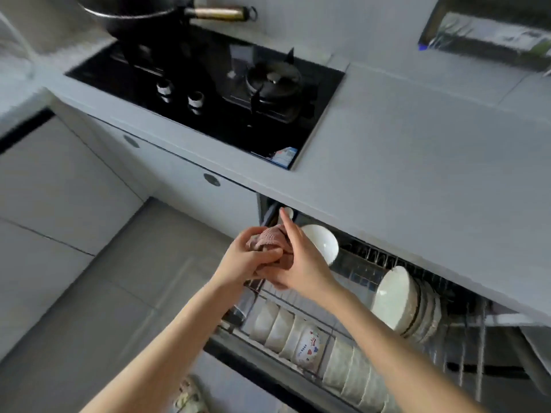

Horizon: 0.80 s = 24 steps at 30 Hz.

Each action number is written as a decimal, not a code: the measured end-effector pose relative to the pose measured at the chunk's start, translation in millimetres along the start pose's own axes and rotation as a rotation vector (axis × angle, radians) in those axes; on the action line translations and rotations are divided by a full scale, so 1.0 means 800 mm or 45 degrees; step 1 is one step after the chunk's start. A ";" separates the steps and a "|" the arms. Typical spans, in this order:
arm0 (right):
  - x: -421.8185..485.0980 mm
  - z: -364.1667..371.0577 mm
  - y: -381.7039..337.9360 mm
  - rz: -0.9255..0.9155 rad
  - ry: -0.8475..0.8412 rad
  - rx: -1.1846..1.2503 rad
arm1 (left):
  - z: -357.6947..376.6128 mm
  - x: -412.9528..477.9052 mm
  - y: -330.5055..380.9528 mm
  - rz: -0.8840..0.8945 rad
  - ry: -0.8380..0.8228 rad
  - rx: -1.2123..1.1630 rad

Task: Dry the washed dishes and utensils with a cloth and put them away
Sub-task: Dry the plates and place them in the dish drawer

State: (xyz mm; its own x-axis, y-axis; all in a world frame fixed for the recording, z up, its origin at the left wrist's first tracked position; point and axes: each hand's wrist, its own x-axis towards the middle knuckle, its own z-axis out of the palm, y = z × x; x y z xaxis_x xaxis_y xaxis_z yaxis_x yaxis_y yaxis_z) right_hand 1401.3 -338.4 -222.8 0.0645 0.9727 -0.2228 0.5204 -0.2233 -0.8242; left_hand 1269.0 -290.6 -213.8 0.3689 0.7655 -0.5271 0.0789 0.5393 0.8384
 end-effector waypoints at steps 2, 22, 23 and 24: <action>0.022 0.040 -0.054 -0.084 0.016 -0.004 | -0.069 -0.028 0.026 0.039 0.047 -0.024; 0.154 0.560 -0.576 -0.485 -0.707 0.609 | -0.766 -0.340 0.086 0.332 1.015 -0.192; 0.167 0.575 -0.590 -0.479 -0.714 0.625 | -0.790 -0.338 0.082 0.313 1.069 -0.266; 0.182 0.590 -0.603 -0.468 -0.721 0.641 | -0.814 -0.335 0.078 0.291 1.118 -0.336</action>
State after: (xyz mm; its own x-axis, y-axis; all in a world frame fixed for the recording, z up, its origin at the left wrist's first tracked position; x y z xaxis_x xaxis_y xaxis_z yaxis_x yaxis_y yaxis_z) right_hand 758.0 -118.4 -103.7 -0.5419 0.8404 -0.0116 -0.0261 -0.0307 -0.9992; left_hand 572.5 -233.5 -110.5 -0.4886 0.7949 -0.3597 -0.1608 0.3232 0.9326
